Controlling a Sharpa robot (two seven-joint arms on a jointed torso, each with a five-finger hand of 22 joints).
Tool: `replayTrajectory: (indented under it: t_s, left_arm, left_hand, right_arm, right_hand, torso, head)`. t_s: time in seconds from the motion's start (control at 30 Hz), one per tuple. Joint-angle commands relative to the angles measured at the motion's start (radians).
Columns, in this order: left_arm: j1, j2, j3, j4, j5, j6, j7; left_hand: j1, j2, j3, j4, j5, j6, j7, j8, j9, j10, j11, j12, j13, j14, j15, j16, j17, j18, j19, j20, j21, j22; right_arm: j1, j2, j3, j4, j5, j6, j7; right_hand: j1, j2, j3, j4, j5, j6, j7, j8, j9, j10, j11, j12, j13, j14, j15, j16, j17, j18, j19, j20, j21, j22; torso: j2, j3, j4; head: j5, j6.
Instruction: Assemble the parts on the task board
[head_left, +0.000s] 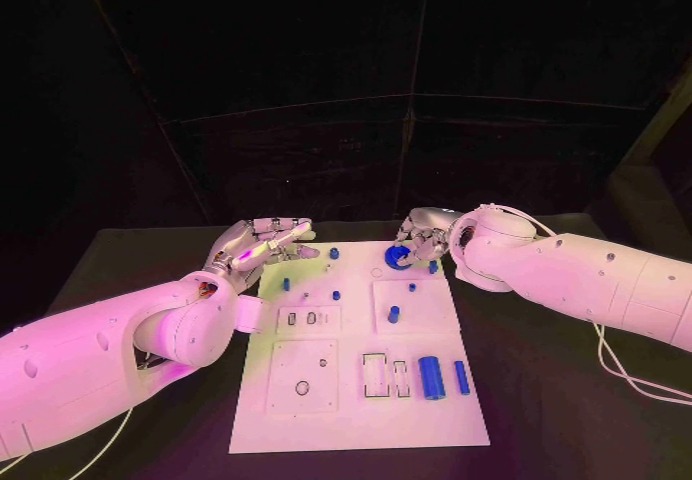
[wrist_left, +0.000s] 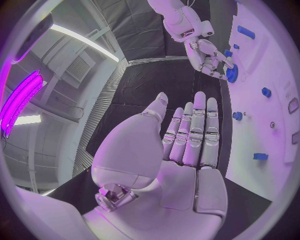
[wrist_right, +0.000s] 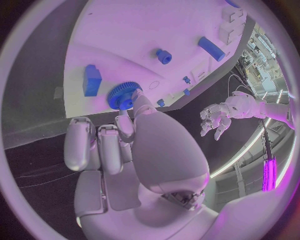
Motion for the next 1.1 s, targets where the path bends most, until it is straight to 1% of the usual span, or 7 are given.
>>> replayTrajectory:
  t_s: [0.03, 0.2, 0.5, 0.67, 0.83, 0.97, 1.1]
  left_arm:
    - [0.001, -0.001, 0.001, 0.001, 0.000, 0.012, 0.008]
    - [0.001, -0.001, 0.001, 0.001, 0.000, 0.013, 0.008]
    - [0.001, -0.001, 0.001, 0.001, 0.000, 0.012, 0.007]
    - [0.001, -0.002, 0.001, 0.001, 0.000, 0.013, 0.006]
    - [0.001, -0.008, 0.001, 0.003, 0.000, 0.013, 0.006]
    - [0.001, -0.015, 0.001, 0.004, 0.000, 0.014, 0.007]
    - [0.001, -0.020, 0.001, 0.002, 0.002, 0.015, 0.008]
  left_hand:
    - [0.004, 0.009, -0.002, -0.005, -0.002, -0.001, 0.005, -0.005, -0.002, 0.000, 0.002, -0.003, -0.002, -0.006, 0.001, -0.005, 0.001, 0.015, 0.007, -0.003, -0.006, -0.001]
    - [0.004, 0.009, -0.002, -0.005, -0.002, -0.001, 0.005, -0.005, -0.002, 0.000, 0.002, -0.003, -0.002, -0.006, 0.001, -0.005, 0.001, 0.015, 0.007, -0.003, -0.006, -0.001]
    - [0.004, 0.010, -0.002, -0.006, -0.002, -0.001, 0.004, -0.005, -0.002, -0.001, 0.002, -0.004, -0.002, -0.006, 0.001, -0.005, 0.002, 0.015, 0.008, -0.003, -0.007, -0.001]
    - [0.004, 0.010, -0.002, -0.006, -0.002, -0.001, 0.004, -0.005, -0.002, -0.001, 0.002, -0.004, -0.002, -0.006, 0.001, -0.005, 0.002, 0.015, 0.008, -0.003, -0.007, -0.001]
    - [0.005, 0.010, -0.002, -0.007, -0.002, -0.002, 0.004, -0.006, -0.002, -0.001, 0.002, -0.004, -0.002, -0.006, 0.001, -0.006, 0.002, 0.015, 0.008, -0.003, -0.007, -0.001]
    - [0.005, 0.010, -0.002, -0.007, -0.002, -0.002, 0.004, -0.006, -0.002, -0.001, 0.002, -0.005, -0.002, -0.006, 0.001, -0.006, 0.002, 0.015, 0.008, -0.003, -0.007, -0.002]
    - [0.005, 0.010, -0.002, -0.007, -0.002, -0.002, 0.004, -0.006, -0.002, -0.001, 0.002, -0.005, -0.002, -0.006, 0.001, -0.006, 0.002, 0.015, 0.008, -0.003, -0.007, -0.002]
  right_arm:
    - [-0.001, 0.000, -0.002, 0.002, -0.005, 0.002, 0.015]
    - [-0.001, -0.001, -0.002, 0.004, -0.021, -0.008, 0.009]
    - [-0.003, 0.000, -0.002, 0.017, -0.070, -0.066, 0.013]
    - [-0.006, -0.004, -0.002, 0.051, -0.082, -0.118, 0.023]
    - [-0.007, -0.012, -0.001, 0.104, -0.082, -0.158, 0.007]
    - [-0.007, -0.012, -0.001, 0.148, -0.110, -0.226, -0.016]
    - [-0.007, 0.005, -0.001, 0.171, -0.148, -0.284, -0.038]
  right_hand:
    - [0.005, 0.015, 0.011, -0.003, -0.007, 0.012, 0.000, 0.002, -0.002, 0.008, 0.002, 0.004, -0.002, 0.065, 0.002, 0.007, 0.074, -0.018, 0.006, -0.001, 0.006, 0.002]
    - [0.022, 0.032, 0.062, -0.027, -0.070, 0.030, 0.002, -0.004, -0.004, 0.008, 0.002, 0.002, 0.001, 0.065, 0.002, 0.008, 0.075, -0.019, 0.007, -0.001, 0.008, 0.005]
    - [0.028, 0.031, 0.125, -0.056, -0.078, 0.057, 0.000, -0.008, -0.004, 0.016, 0.000, 0.011, 0.014, 0.065, 0.001, 0.009, 0.077, -0.020, 0.011, -0.002, 0.012, 0.014]
    - [-0.014, 0.007, 0.163, -0.053, -0.026, 0.073, -0.004, -0.017, -0.005, 0.030, -0.003, 0.026, 0.032, 0.067, -0.001, 0.012, 0.082, -0.023, 0.019, -0.003, 0.017, 0.025]
    - [-0.060, -0.015, 0.193, -0.040, 0.015, 0.080, -0.006, -0.026, -0.005, 0.033, -0.004, 0.027, 0.035, 0.066, -0.002, 0.011, 0.079, -0.023, 0.020, -0.005, 0.018, 0.026]
    - [-0.089, -0.040, 0.211, -0.032, 0.052, 0.082, -0.007, -0.034, -0.005, 0.038, -0.005, 0.031, 0.041, 0.067, -0.003, 0.014, 0.083, -0.025, 0.028, -0.006, 0.023, 0.038]
    - [-0.101, -0.052, 0.224, -0.030, 0.063, 0.087, -0.008, -0.036, -0.004, 0.048, -0.006, 0.042, 0.053, 0.069, -0.004, 0.018, 0.091, -0.031, 0.045, -0.007, 0.034, 0.066]
  torso:
    - [0.000, -0.0002, 0.0004]
    - [0.000, 0.0005, 0.0006]
    - [0.000, 0.0001, -0.0003]
    - [0.000, 0.0006, 0.0007]
    - [-0.001, -0.0015, 0.0018]
    - [-0.002, -0.0026, 0.0033]
    - [-0.001, -0.0011, 0.0037]
  head:
    - [0.000, -0.001]
    - [-0.002, -0.002]
    - [-0.002, -0.001]
    - [-0.001, -0.002]
    - [0.000, 0.000]
    - [0.004, 0.002]
    - [0.011, 0.004]
